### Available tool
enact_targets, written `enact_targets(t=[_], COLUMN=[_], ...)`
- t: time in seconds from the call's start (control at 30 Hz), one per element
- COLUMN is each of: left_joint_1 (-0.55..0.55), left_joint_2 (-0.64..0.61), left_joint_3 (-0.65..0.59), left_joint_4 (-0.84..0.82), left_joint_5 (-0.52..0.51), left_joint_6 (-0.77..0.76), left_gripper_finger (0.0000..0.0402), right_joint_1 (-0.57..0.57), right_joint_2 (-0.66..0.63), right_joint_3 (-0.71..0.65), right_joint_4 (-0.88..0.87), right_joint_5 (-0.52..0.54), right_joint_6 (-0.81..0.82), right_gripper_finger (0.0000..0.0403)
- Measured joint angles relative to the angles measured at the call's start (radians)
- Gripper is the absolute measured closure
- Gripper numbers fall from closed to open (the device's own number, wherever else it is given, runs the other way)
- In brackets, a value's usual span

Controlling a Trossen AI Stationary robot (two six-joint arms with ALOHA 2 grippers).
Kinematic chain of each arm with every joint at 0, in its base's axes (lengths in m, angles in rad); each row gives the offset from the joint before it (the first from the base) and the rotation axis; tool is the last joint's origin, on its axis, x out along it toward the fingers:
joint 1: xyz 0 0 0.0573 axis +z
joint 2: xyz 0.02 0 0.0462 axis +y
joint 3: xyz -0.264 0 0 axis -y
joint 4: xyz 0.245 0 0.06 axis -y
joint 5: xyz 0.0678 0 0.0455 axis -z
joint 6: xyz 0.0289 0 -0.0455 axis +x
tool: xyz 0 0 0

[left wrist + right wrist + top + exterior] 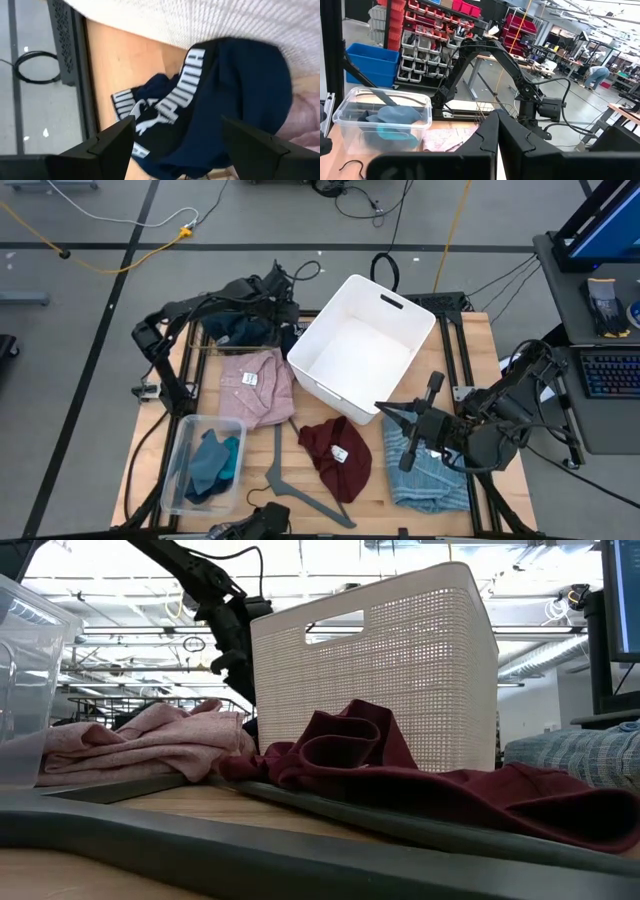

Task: Pick & Place Cloths
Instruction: Put the blue underwear into the wire basket

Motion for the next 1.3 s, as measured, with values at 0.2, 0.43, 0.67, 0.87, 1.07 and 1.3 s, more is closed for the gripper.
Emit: enact_targets(t=[0.2, 0.43, 0.67, 0.87, 1.07, 1.3], left_joint_1=[-0.001, 0.000, -0.002, -0.006, -0.006, 0.006], left_joint_2=[0.027, 0.073, 0.076, 0.076, 0.074, 0.117], left_joint_3=[0.001, 0.001, 0.001, 0.001, 0.000, 0.000], left_joint_4=[0.010, 0.003, 0.011, 0.056, 0.112, 0.093], left_joint_5=[0.015, -0.016, -0.016, -0.083, -0.094, -0.054], left_joint_6=[-0.009, -0.017, 0.017, -0.001, -0.025, -0.060], left_gripper_finger=[0.0117, 0.0117, 0.0117, 0.0117, 0.0117, 0.0117], right_joint_1=[0.000, 0.000, 0.000, 0.000, 0.000, -0.006], right_joint_2=[0.000, 0.000, 0.000, 0.000, 0.000, 0.000], right_joint_3=[0.000, 0.000, 0.000, 0.000, 0.000, 0.000], right_joint_4=[0.010, 0.017, 0.017, 0.015, 0.015, 0.016], right_joint_5=[0.000, 0.000, 0.000, 0.000, 0.000, -0.001], right_joint_6=[0.000, 0.004, 0.026, 0.026, 0.026, 0.028], right_gripper_finger=[0.0403, 0.0403, 0.0403, 0.0403, 0.0403, 0.0403])
